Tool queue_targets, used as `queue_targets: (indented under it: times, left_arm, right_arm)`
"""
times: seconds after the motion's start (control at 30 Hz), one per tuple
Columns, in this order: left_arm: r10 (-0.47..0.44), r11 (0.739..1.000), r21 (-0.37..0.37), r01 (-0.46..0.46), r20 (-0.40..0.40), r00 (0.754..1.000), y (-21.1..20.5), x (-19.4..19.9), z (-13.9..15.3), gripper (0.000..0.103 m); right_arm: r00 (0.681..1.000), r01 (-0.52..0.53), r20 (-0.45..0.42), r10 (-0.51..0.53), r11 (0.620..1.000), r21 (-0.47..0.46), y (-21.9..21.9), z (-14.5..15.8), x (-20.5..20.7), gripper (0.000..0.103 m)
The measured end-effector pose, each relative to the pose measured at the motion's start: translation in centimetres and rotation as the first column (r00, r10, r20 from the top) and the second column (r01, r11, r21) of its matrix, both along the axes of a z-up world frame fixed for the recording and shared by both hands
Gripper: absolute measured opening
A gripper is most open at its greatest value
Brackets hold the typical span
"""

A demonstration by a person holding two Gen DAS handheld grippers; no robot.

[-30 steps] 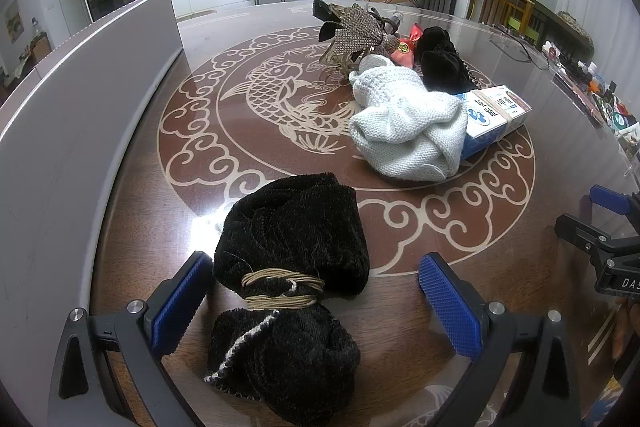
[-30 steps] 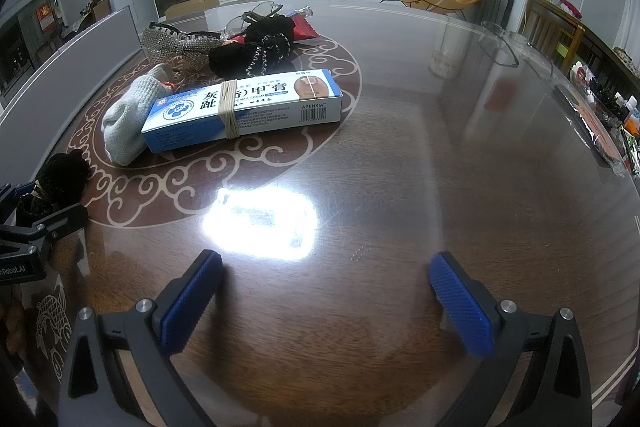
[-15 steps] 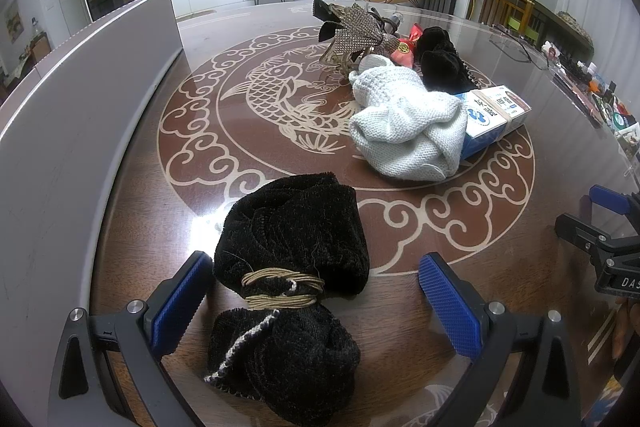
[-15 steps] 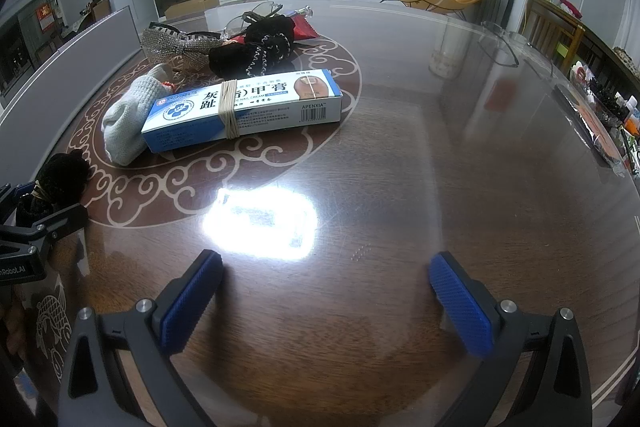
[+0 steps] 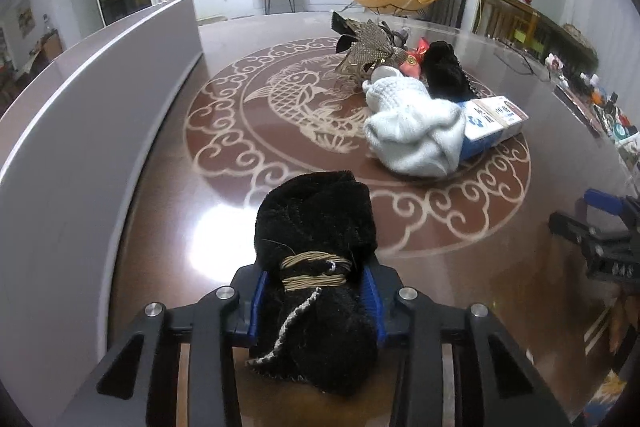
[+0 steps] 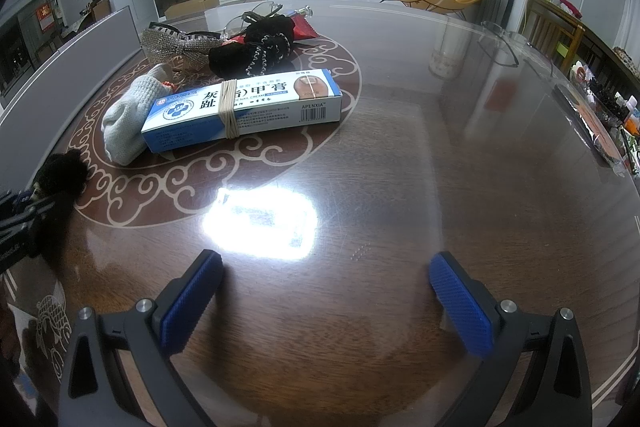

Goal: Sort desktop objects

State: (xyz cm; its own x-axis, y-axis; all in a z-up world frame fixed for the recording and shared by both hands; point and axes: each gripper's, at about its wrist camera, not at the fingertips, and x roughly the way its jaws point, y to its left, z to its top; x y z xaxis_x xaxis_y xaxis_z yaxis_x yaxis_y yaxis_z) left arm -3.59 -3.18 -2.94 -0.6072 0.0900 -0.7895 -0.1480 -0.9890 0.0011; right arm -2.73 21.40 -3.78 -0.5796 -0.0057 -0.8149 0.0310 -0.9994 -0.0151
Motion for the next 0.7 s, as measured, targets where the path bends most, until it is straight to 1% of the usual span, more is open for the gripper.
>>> queue_targets:
  times: [0.1, 0.13, 0.17, 0.2, 0.23, 0.3, 0.33, 0.37, 0.4, 0.43, 0.5, 0.53, 0.57, 0.6, 0.63, 0.67, 0.7]
  left_arm:
    - [0.005, 1.000, 0.002, -0.005, -0.021, 1.000, -0.3, 2.0, -0.1, 0.038]
    - [0.005, 1.000, 0.006, -0.005, -0.022, 1.000, -0.4, 2.4, -0.1, 0.038]
    - [0.003, 1.000, 0.011, -0.003, -0.022, 1.000, -0.5, 2.8, -0.1, 0.038]
    - [0.001, 1.000, 0.015, 0.000, -0.024, 1.000, -0.7, 3.1, -0.1, 0.038]
    - [-0.002, 1.000, 0.017, 0.002, -0.025, 1.000, -0.8, 3.4, -0.1, 0.038]
    - [-0.005, 1.000, 0.028, 0.006, -0.023, 1.000, -1.0, 3.7, -0.1, 0.038]
    - [-0.005, 0.999, 0.038, 0.006, -0.020, 1.000, -1.2, 3.8, -0.1, 0.038]
    - [-0.005, 0.999, 0.050, 0.006, -0.015, 1.000, -1.4, 3.8, 0.0, 0.038]
    - [-0.003, 0.998, 0.059, 0.004, -0.010, 1.000, -1.5, 3.9, 0.0, 0.038]
    - [-0.003, 0.998, 0.070, 0.003, -0.005, 1.000, -1.8, 4.0, 0.0, 0.038]
    - [0.000, 0.996, 0.087, -0.001, 0.005, 1.000, -2.2, 4.3, 0.1, 0.038]
    - [0.001, 0.996, 0.093, -0.002, 0.009, 1.000, -2.5, 4.5, 0.1, 0.038]
    - [0.000, 0.995, 0.095, -0.001, 0.011, 1.000, -2.7, 4.7, 0.1, 0.038]
    - [-0.003, 0.996, 0.094, 0.002, 0.011, 1.000, -2.8, 5.0, 0.1, 0.038]
    - [-0.009, 0.996, 0.092, 0.008, 0.009, 1.000, -2.9, 5.3, 0.1, 0.038]
    - [-0.014, 0.996, 0.091, 0.014, 0.007, 1.000, -2.9, 5.6, 0.0, 0.038]
    - [-0.018, 0.996, 0.093, 0.018, 0.004, 1.000, -3.0, 5.8, 0.0, 0.038]
  right_arm:
    - [1.000, 0.000, 0.000, 0.000, 1.000, 0.001, 0.0, 0.0, 0.0, 0.103]
    - [1.000, -0.018, -0.012, 0.018, 1.000, -0.003, -0.2, 0.2, 0.1, 0.103]
    - [0.999, -0.039, -0.030, 0.038, 0.999, -0.027, -0.4, 0.5, 0.3, 0.103]
    - [0.995, -0.084, -0.063, 0.079, 0.992, -0.090, -0.9, 1.3, 0.4, 0.103]
    - [0.989, -0.125, -0.094, 0.114, 0.984, -0.127, -1.8, 2.2, 0.4, 0.103]
    - [0.971, -0.211, -0.139, 0.192, 0.968, -0.135, -4.2, 3.8, -0.4, 0.103]
    - [0.952, -0.286, -0.149, 0.269, 0.951, -0.115, -6.6, 4.7, -1.7, 0.103]
    - [0.939, -0.329, -0.141, 0.314, 0.939, -0.096, -8.2, 5.1, -2.6, 0.103]
    - [0.920, -0.383, -0.119, 0.374, 0.921, -0.067, -10.5, 5.2, -4.0, 0.103]
    - [0.910, -0.409, -0.099, 0.403, 0.912, -0.043, -11.7, 5.1, -4.8, 0.102]
    - [0.882, -0.469, -0.020, 0.471, 0.881, 0.065, -15.2, 3.8, -7.4, 0.100]
    - [0.874, -0.485, 0.015, 0.487, 0.868, 0.102, -16.2, 2.9, -8.3, 0.092]
    - [0.867, -0.499, 0.041, 0.497, 0.859, 0.117, -16.7, 2.3, -8.9, 0.079]
    - [0.859, -0.511, 0.066, 0.507, 0.849, 0.130, -17.1, 1.5, -9.3, 0.077]
    - [0.851, -0.524, 0.055, 0.522, 0.839, 0.145, -17.2, 1.5, -9.2, 0.074]
    - [0.841, -0.540, 0.055, 0.538, 0.832, 0.124, -17.1, 1.5, -8.9, 0.062]
    - [0.835, -0.550, 0.063, 0.546, 0.830, 0.094, -16.8, 1.4, -8.5, 0.055]
